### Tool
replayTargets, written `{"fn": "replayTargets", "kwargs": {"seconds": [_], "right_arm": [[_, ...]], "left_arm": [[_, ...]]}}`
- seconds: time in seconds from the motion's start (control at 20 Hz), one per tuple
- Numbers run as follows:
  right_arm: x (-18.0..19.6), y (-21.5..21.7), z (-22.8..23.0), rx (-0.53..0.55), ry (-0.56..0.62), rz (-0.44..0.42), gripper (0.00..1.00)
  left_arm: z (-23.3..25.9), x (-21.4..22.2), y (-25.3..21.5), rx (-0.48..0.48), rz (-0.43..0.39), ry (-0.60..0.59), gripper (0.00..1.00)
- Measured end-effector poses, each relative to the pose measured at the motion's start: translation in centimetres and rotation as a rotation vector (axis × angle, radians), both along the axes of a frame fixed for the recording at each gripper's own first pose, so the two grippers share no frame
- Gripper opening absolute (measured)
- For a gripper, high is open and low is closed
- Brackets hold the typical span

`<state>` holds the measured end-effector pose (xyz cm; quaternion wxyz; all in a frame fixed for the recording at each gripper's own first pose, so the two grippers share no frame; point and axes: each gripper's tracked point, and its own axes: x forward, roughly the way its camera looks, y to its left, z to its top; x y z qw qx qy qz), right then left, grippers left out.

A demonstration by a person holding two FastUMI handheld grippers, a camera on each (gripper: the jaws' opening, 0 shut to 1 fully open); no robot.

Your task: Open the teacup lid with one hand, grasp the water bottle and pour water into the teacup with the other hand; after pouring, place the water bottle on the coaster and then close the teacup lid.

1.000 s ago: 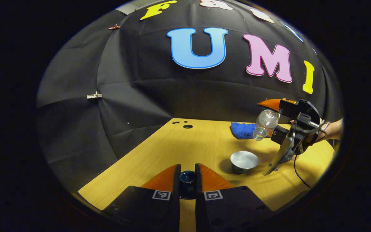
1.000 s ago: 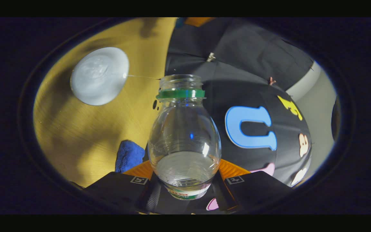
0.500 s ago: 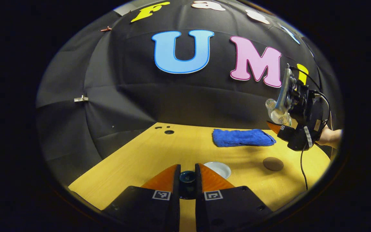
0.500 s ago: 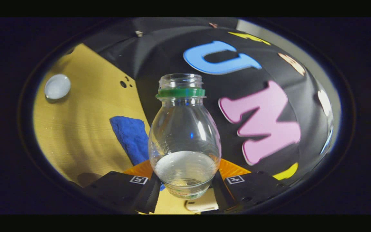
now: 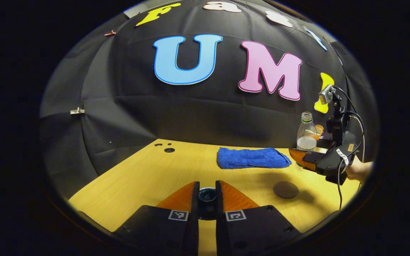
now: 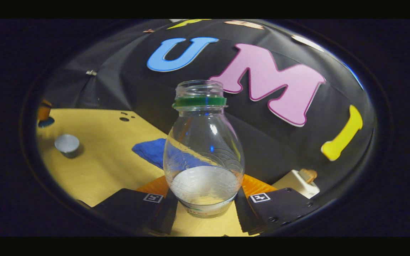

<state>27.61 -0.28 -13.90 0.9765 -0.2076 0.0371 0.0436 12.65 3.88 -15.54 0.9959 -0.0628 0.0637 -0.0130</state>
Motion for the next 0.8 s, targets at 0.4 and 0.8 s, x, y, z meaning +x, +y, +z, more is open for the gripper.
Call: {"fn": "replayTargets", "kwargs": {"seconds": [0.4, 0.8], "right_arm": [[0.2, -0.7, -3.0, 0.344, 0.058, -0.013, 0.74], [-0.3, 0.4, -4.0, 0.400, 0.080, 0.016, 0.75]], "left_arm": [[-1.4, 0.3, 0.1, -0.046, 0.020, 0.025, 0.25], [-2.3, 0.7, -1.0, -0.046, 0.007, 0.030, 0.23]]}}
